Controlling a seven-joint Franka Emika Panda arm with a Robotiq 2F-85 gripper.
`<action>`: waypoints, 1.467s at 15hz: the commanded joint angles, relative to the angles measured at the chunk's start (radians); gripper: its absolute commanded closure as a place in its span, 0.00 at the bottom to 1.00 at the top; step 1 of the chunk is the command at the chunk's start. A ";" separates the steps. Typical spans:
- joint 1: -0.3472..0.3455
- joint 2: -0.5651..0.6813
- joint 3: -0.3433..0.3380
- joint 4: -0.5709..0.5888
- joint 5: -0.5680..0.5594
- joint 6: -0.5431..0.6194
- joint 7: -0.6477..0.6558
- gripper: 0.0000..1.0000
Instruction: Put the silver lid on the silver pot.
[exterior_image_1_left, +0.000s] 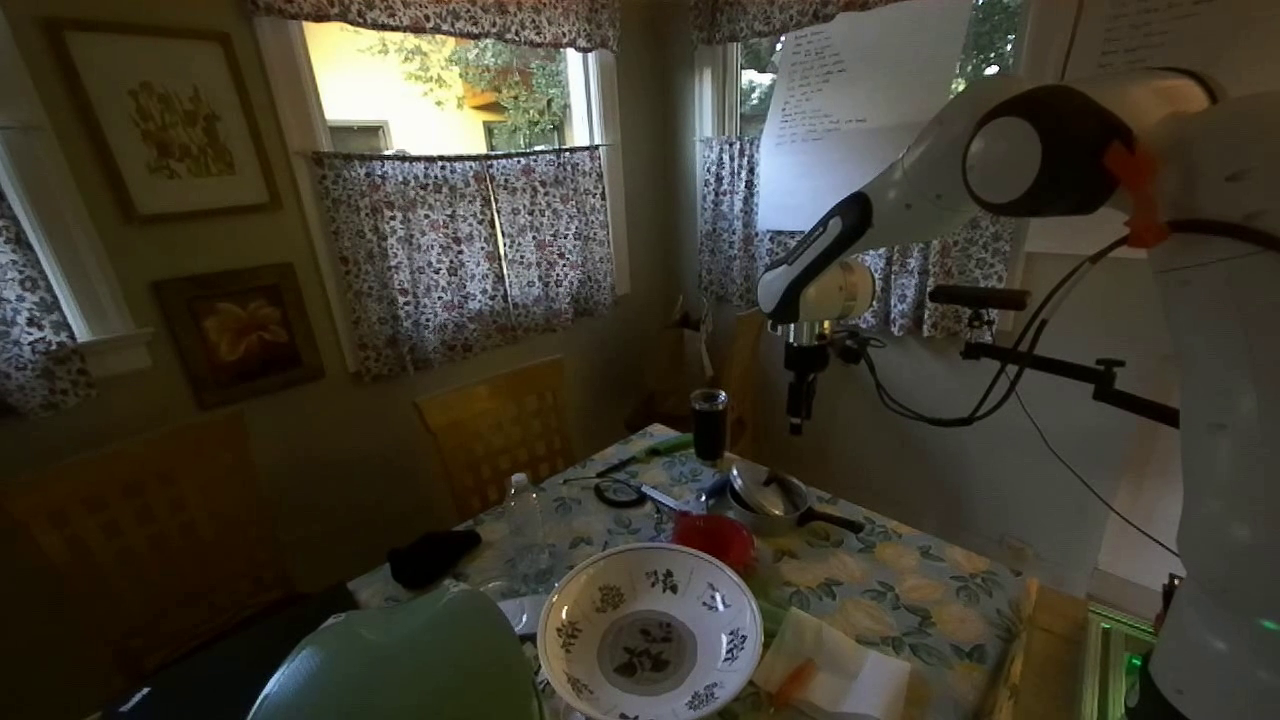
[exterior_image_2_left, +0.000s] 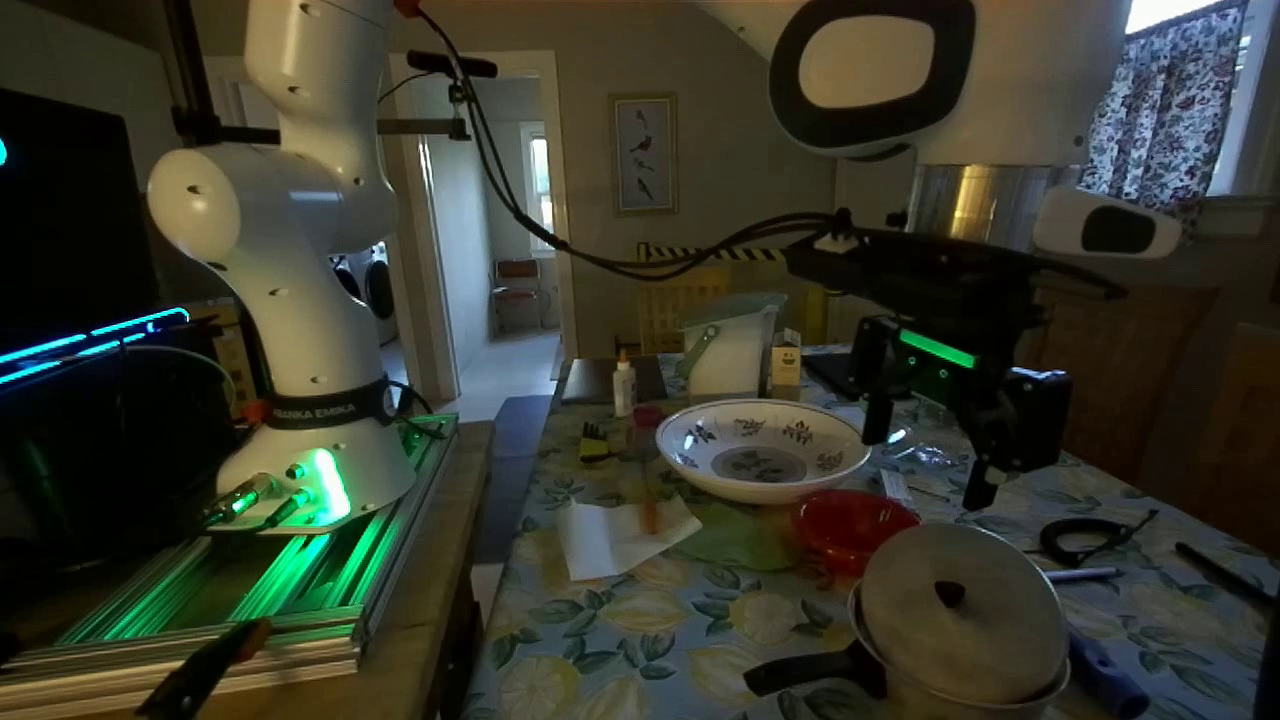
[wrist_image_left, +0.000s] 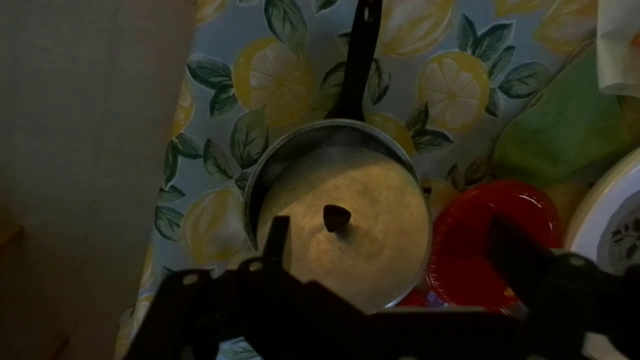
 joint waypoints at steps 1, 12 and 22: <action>-0.035 0.005 0.038 0.011 0.013 -0.018 -0.029 0.00; -0.134 0.107 0.109 0.003 0.093 0.175 -0.198 0.00; -0.242 0.196 0.279 0.007 0.267 0.313 -0.401 0.00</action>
